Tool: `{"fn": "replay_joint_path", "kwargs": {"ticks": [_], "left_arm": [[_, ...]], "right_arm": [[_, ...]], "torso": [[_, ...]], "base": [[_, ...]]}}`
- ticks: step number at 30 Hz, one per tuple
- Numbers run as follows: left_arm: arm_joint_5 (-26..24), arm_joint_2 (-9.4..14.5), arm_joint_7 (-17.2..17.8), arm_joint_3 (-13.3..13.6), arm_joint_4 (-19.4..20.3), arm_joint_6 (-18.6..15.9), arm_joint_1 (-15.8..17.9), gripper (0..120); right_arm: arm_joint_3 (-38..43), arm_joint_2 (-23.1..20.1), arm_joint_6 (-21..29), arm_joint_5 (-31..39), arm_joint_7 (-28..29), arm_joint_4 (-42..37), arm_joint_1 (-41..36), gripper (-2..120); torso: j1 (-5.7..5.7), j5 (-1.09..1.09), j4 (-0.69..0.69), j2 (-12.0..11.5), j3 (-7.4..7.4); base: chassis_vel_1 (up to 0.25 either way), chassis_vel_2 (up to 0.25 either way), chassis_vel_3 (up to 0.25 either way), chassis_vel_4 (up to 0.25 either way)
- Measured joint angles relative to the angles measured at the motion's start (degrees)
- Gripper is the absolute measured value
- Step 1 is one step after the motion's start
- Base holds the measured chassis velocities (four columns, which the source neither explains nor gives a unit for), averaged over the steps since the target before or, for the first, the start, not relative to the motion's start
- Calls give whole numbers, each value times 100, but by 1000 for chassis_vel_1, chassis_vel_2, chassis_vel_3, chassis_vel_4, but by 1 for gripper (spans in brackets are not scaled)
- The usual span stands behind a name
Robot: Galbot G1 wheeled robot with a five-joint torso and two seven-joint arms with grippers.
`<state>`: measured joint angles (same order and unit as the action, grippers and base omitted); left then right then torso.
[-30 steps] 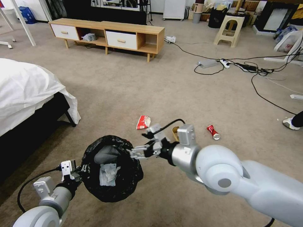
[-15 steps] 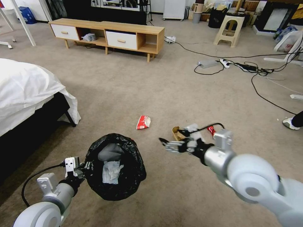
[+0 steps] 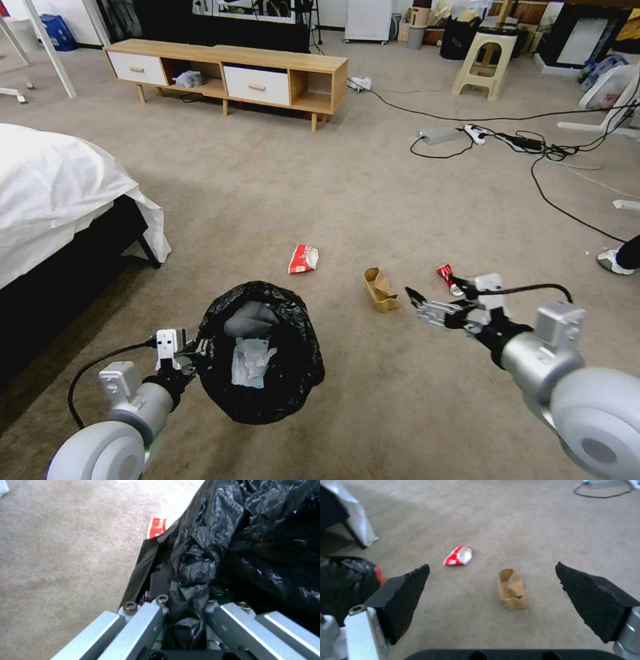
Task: Pick up the trash bin, then pick up the garbage from the floor and place it into the trash bin.
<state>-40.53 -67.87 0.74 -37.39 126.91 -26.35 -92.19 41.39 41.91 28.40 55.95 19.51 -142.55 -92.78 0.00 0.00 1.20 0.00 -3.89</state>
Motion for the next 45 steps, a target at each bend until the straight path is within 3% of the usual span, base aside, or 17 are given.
{"fn": "replay_joint_path", "kwargs": {"ticks": [3, 9, 18, 32, 36, 45], "left_arm": [[47, -66, -72, 94, -13, -34, 28, 1], [227, -122, -242, 75, -17, -16, -1, 1], [499, -170, -302, -81, 26, -22, -82, 1], [534, -290, -344, -52, 54, 142, -139, 1], [534, -302, -353, -71, 61, 165, -157, 1], [517, -296, -358, -107, 66, 185, -158, 1]], "right_arm": [[380, 303, -22, -154, -118, -68, -392, 97], [466, 445, -33, -251, -201, -68, -520, 97], [439, 384, -34, -213, -239, -84, -421, 97], [461, 382, -77, -215, -361, -80, -450, 98], [461, 358, -103, -218, -410, -77, -417, 99], [383, 298, -139, -219, -460, -73, -312, 100]], "torso": [[0, 0, -1, 0, 0], [0, 0, -1, 0, 0], [0, 1, -3, 0, 0], [0, 0, 3, 0, 0], [0, 0, -4, 0, 0], [0, 0, -2, 0, 0]], "base": [[0, 0, 0, 0], [0, 0, 0, 0], [0, 0, 0, 0], [-35, -39, -35, -35], [0, 0, 0, 0], [0, 0, 0, 0]]}}
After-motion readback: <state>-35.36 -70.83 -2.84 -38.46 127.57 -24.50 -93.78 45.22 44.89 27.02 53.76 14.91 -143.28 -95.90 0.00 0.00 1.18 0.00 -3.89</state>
